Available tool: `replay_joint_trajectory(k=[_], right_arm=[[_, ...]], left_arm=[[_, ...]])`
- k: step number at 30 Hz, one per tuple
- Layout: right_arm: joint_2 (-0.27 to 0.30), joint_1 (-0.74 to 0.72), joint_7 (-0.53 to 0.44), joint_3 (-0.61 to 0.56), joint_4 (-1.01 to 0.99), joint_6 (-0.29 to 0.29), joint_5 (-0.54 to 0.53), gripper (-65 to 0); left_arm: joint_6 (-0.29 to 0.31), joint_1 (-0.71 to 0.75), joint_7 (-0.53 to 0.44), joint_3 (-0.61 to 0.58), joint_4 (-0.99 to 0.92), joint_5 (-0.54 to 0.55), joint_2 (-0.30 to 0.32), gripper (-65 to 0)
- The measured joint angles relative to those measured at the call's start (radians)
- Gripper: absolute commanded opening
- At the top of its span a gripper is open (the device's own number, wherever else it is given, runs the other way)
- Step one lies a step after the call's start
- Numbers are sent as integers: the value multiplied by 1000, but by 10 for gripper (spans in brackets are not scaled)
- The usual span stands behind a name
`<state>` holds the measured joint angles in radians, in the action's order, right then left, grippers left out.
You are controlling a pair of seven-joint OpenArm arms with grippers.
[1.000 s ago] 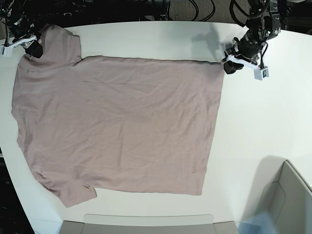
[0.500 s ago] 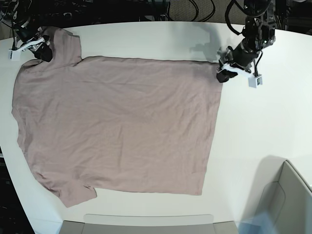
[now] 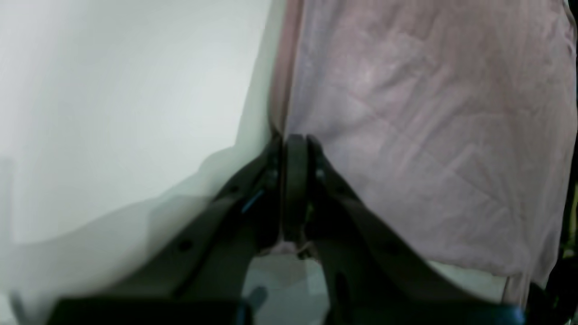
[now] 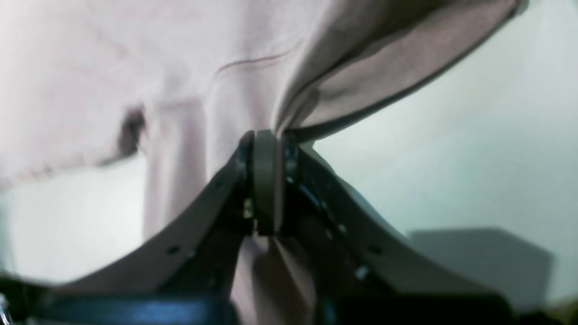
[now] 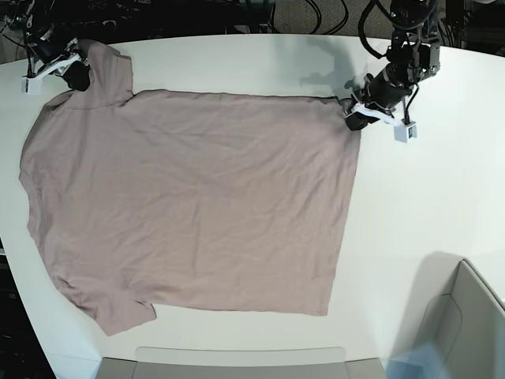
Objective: Fold the T-shirt properly
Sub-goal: 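Lift the gripped edge and fold it over toward the shirt's middle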
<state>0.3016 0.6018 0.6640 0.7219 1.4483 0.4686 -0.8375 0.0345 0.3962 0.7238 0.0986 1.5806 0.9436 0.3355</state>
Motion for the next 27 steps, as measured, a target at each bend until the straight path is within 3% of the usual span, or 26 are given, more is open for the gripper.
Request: replay_joint_trajectory(k=[4,13,17,27], right_arm=[[-58,54,29,20,86,-11,16,-650],[-81,153,77,88,177,-13,45,-650],[-78,155,77,88,235,-13,43,-650],[-106,114,79,87,371,-25,56,-650]], left_arm=[[4,37,0,91,-3,0,3,-650],[1,146,13,218,43,2,5,-650],[-31,187,42,235,129,-31,1,-650],[-37,180,39,235,233,-37,-1,-650]])
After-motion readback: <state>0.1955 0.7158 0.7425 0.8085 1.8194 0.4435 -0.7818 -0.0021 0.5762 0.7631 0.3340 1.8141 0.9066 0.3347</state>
